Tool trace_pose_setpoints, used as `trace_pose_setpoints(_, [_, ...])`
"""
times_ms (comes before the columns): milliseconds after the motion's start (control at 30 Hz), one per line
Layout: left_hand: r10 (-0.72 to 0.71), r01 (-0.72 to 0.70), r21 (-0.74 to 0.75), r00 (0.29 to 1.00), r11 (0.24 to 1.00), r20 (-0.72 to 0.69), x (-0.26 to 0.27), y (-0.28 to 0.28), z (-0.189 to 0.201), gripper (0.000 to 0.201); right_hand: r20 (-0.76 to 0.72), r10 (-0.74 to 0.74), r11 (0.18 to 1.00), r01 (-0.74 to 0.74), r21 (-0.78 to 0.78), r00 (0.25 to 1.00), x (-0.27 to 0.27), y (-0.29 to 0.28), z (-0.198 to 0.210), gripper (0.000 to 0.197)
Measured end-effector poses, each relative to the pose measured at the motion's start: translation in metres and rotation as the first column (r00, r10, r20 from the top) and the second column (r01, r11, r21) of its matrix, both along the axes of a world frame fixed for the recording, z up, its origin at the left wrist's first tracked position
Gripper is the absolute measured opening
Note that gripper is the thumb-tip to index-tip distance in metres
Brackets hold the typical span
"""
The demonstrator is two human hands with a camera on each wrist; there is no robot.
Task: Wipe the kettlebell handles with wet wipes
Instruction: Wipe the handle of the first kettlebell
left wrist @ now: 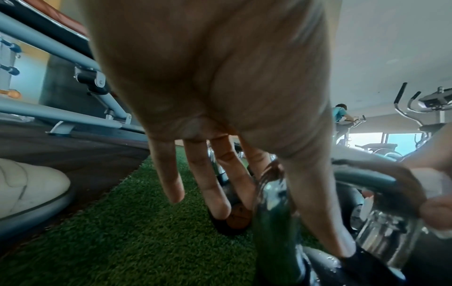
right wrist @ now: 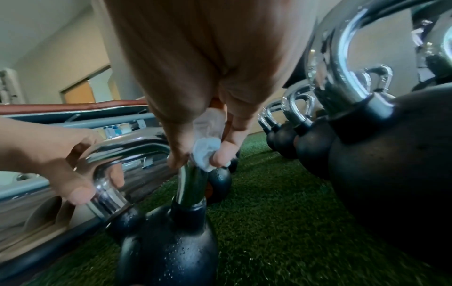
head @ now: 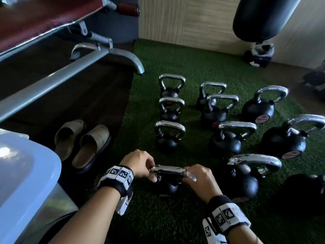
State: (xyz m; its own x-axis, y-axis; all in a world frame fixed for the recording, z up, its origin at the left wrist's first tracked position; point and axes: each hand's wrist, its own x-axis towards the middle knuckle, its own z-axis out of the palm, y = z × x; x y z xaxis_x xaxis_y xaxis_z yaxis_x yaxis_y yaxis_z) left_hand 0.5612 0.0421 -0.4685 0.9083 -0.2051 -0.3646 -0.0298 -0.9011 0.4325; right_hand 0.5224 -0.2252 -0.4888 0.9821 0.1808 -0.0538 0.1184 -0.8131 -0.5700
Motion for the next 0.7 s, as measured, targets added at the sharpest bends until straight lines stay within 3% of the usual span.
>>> trace_pose_setpoints(100, [-0.036,0.035,0.045,0.999,0.998,0.005,0.002,-0.006,0.005,0.049,-0.150,0.026,0.996,-0.038,-0.078,0.988,0.005,-0.011,0.016,0.033])
trace_pose_setpoints(233, [-0.108,0.120,0.043,0.970,0.992,-0.218,0.027,-0.004,0.020,0.059,-0.139,-0.058,0.998,0.053,-0.036,0.989,0.029,-0.020,0.046,0.038])
trace_pose_setpoints(467, [0.130,-0.123,0.054,0.982,0.991,-0.140,0.107,0.011,0.012,0.054,-0.059,-0.069,0.996,0.072,0.050,0.996,0.104,0.005,0.086,0.036])
trace_pose_setpoints(567, [0.236,-0.241,-0.007,0.956,0.971,-0.173,0.142,0.014,-0.012,0.074,-0.050,-0.004,1.000,0.005,0.029,0.999,0.136,0.022,0.086,0.014])
trace_pose_setpoints(700, [0.186,-0.230,-0.184,0.956,0.956,-0.227,0.173,0.020,-0.050,0.093,-0.091,0.059,0.998,-0.062,-0.029,0.994,0.180,0.030,0.083,0.017])
